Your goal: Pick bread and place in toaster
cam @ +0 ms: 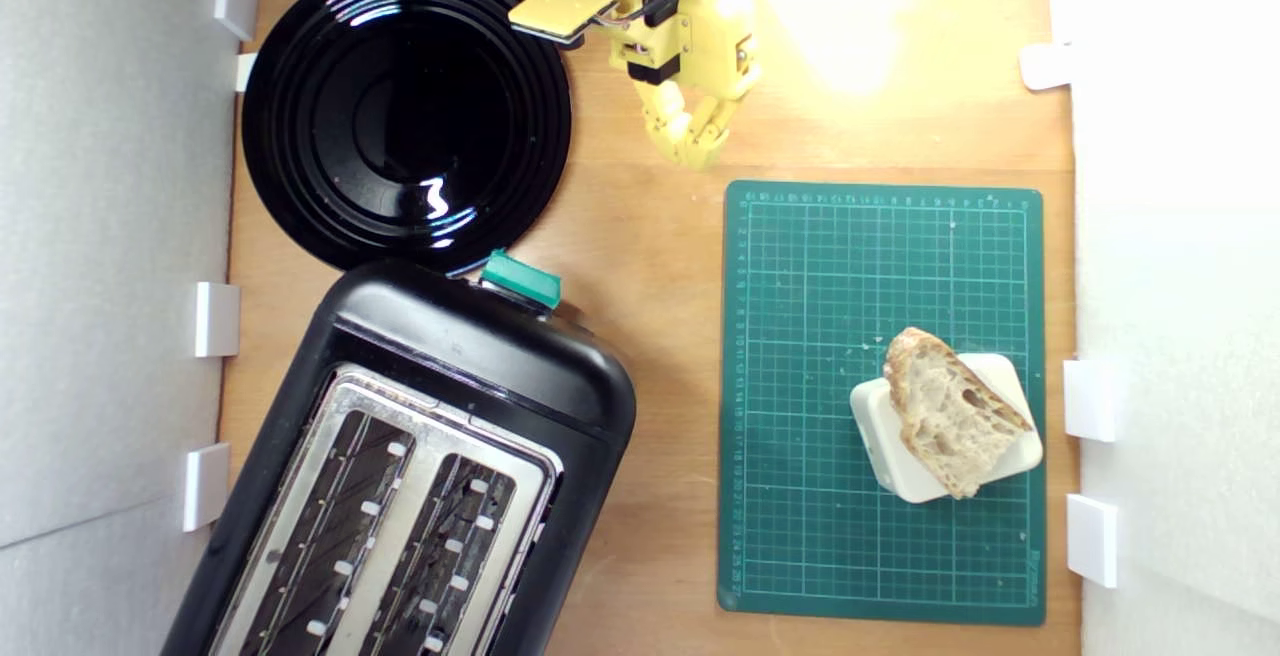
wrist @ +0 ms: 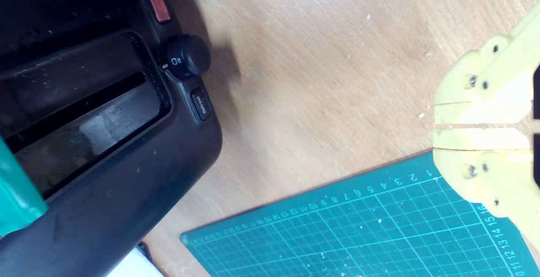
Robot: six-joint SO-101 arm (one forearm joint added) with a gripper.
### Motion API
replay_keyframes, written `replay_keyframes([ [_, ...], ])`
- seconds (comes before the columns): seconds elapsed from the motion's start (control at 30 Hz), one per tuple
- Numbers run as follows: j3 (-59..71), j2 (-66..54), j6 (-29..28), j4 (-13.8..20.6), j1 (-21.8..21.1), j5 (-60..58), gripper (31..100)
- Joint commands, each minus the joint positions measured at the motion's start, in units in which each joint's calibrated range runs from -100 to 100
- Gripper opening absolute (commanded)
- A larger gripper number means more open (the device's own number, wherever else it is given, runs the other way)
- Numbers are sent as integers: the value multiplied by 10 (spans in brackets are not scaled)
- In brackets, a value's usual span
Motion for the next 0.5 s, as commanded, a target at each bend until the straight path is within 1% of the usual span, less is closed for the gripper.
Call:
replay_keyframes([
  [0.0, 3, -3, -1, 5, -2, -6, 309],
  [0.47, 3, -3, -1, 0, -1, -6, 309],
])
